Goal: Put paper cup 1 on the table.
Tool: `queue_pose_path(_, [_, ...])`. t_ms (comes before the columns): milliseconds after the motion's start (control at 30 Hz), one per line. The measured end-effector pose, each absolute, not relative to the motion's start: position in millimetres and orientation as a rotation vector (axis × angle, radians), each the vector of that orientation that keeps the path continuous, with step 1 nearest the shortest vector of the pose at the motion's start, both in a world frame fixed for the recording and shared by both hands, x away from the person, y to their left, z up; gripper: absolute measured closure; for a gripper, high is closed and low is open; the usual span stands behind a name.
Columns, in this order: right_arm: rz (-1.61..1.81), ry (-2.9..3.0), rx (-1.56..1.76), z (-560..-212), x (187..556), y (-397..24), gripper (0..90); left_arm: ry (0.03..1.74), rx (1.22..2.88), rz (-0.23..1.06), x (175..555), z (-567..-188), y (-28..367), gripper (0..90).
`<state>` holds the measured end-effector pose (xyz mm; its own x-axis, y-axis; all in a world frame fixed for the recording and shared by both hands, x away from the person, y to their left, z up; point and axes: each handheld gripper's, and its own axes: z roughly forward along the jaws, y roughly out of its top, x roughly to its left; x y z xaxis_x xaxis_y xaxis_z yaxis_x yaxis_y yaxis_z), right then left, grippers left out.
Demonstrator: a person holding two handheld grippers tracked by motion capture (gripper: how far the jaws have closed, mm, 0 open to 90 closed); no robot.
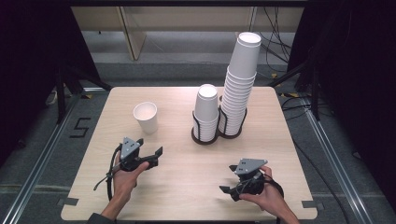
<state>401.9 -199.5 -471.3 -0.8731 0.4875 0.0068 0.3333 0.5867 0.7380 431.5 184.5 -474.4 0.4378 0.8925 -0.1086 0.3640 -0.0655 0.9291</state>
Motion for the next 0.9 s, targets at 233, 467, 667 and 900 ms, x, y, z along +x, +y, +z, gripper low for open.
queue_pose_path(233, [1.156, 2.612, 0.674, -471.0, 402.0, -199.8, 19.0, 1.081, 1.671, 0.610, 414.2, -485.0, 179.0, 14.6])
queue_pose_path(467, [1.158, 2.617, 0.680, -471.7, 402.4, -199.7, 19.0, 1.051, 1.699, 0.582, 394.0, -493.7, 172.8, 14.6])
queue_pose_path(667, [1.156, 2.613, 0.679, -472.2, 401.9, -199.1, 18.9, 1.011, 1.713, 0.571, 377.3, -496.1, 166.0, 14.6])
queue_pose_path(900, [1.155, 2.607, 0.699, -472.3, 401.0, -199.8, 19.0, 0.996, 1.727, 0.538, 360.7, -498.3, 162.4, 14.6])
